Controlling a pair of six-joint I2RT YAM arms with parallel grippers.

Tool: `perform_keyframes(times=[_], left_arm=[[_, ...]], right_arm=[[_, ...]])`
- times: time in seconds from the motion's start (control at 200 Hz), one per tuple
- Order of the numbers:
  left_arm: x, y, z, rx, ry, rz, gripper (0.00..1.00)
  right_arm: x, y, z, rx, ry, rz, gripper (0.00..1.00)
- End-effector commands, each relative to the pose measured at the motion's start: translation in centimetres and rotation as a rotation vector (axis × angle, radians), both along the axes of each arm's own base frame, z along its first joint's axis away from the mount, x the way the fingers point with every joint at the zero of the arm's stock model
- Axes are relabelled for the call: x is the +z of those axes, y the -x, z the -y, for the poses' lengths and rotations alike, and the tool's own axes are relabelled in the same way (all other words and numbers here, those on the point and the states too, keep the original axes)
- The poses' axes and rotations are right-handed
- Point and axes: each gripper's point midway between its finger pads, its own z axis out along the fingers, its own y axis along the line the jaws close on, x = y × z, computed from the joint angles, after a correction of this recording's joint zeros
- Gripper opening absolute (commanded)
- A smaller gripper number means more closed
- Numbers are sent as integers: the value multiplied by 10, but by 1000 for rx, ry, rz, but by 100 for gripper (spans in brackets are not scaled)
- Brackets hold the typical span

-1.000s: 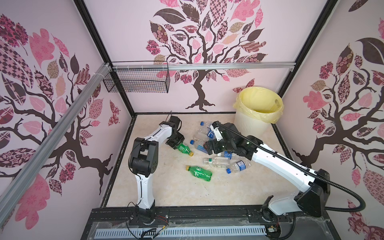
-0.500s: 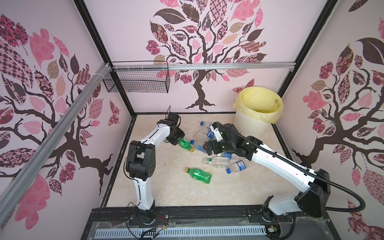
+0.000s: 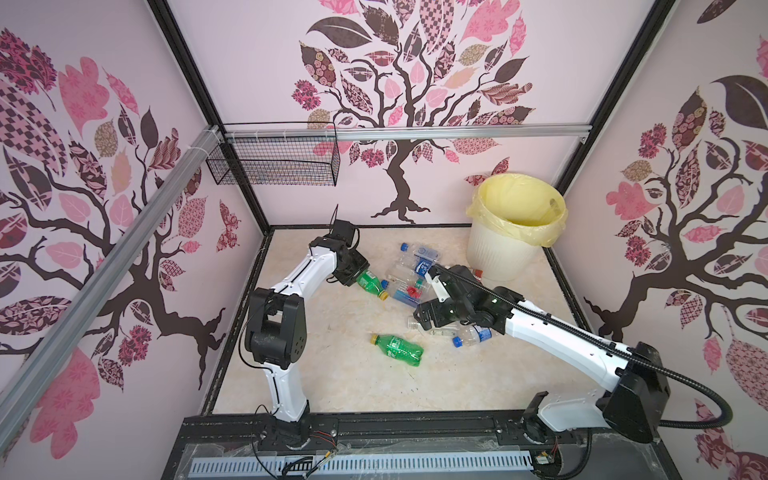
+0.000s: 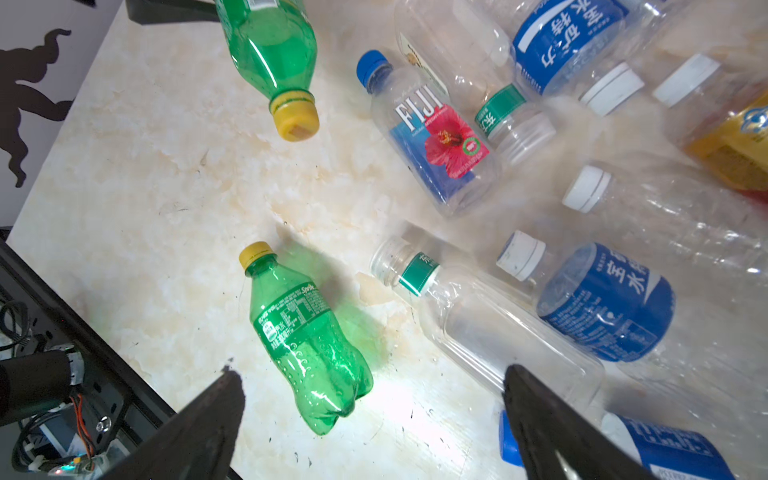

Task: Throw the plastic bottles in the bin

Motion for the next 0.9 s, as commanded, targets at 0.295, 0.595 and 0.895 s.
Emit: perform_keyframes(times=[0.295, 0.595, 0.895], left_arm=[[80, 12, 34, -115, 89, 193, 43], [139, 31, 88, -208, 200, 321, 43], [182, 45, 110, -227, 304, 394, 43]], right_arm=[[77, -13, -13, 21, -151, 82, 100], [118, -46, -11, -28, -272, 90, 100], [128, -50, -24, -10, -352, 74, 99]])
